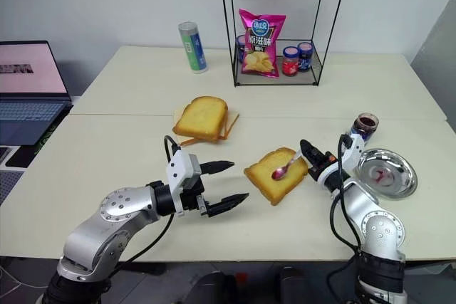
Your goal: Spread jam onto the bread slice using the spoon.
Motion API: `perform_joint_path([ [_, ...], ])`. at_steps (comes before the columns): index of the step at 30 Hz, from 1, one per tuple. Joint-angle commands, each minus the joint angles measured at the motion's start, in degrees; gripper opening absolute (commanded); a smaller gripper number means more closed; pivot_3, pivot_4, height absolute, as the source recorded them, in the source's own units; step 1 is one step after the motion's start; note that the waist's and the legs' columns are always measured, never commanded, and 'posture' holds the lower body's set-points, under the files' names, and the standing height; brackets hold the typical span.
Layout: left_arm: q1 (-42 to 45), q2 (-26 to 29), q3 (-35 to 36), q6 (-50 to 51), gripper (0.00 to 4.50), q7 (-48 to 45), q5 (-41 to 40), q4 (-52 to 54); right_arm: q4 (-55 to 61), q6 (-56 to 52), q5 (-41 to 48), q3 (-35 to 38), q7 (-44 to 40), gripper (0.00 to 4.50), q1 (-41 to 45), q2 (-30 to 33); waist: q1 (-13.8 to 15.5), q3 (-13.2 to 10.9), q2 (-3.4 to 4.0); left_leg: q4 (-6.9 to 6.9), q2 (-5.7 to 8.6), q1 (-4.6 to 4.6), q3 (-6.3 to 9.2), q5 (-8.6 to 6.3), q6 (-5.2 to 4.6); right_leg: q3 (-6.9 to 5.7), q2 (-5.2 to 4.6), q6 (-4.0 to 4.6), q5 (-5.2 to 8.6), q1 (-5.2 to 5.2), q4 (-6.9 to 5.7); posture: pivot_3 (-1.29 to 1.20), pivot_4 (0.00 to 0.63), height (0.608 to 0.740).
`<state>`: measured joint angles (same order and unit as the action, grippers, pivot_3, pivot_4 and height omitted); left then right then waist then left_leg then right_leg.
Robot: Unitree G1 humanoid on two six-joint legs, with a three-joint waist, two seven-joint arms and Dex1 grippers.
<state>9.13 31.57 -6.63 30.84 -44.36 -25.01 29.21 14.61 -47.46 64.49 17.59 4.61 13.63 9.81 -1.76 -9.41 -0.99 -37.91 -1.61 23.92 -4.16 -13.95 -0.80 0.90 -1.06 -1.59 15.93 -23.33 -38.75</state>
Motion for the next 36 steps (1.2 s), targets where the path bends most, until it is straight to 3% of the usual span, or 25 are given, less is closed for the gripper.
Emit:
perform_joint_path([
  [1, 0.7, 0.2, 0.2, -0.1, 4.50, 0.1, -0.8, 2.7, 0.7, 1.3, -1.2, -1.0, -2.1, 0.03, 0.3, 0.1, 0.0, 0.0, 0.00, 0.00, 0.00, 0.00, 0.00, 0.00, 0.00, 0.00, 0.00, 0.00, 0.00, 0.00, 0.00, 0.00, 0.150, 0.740],
  [9, 1.1, -0.1, -0.1, 0.0, 4.50, 0.5, -0.6, 2.7, -0.8, 4.9, -8.5, -2.9, -6.6, 0.03, 0.4, 2.6, 0.0, 0.0, 0.00, -0.01, 0.01, 0.00, 0.00, 0.00, 0.00, 0.01, 0.00, -0.01, 0.00, 0.00, 0.01, 0.00, 0.150, 0.740],
  [21, 2.2, -0.7, -0.6, -0.1, 4.50, 0.6, -0.6, 2.1, -4.1, 9.6, -14.1, -1.6, -6.0, 0.03, 5.0, 1.2, 0.0, 0.0, -0.01, -0.01, 0.01, -0.01, -0.01, 0.00, 0.00, 0.01, 0.00, 0.03, -0.02, 0.01, 0.00, 0.00, 0.150, 0.740],
  [36, 3.2, -1.4, -1.3, -0.3, 4.50, 0.7, -0.6, 1.3, 1.3, 2.7, -0.9, 1.6, -0.5, 0.03, 5.2, -2.8, 0.0, 0.0, 0.00, 0.00, 0.00, 0.00, 0.00, 0.00, 0.00, 0.00, 0.00, 0.05, -0.03, 0.00, -0.03, 0.00, 0.150, 0.740],
])
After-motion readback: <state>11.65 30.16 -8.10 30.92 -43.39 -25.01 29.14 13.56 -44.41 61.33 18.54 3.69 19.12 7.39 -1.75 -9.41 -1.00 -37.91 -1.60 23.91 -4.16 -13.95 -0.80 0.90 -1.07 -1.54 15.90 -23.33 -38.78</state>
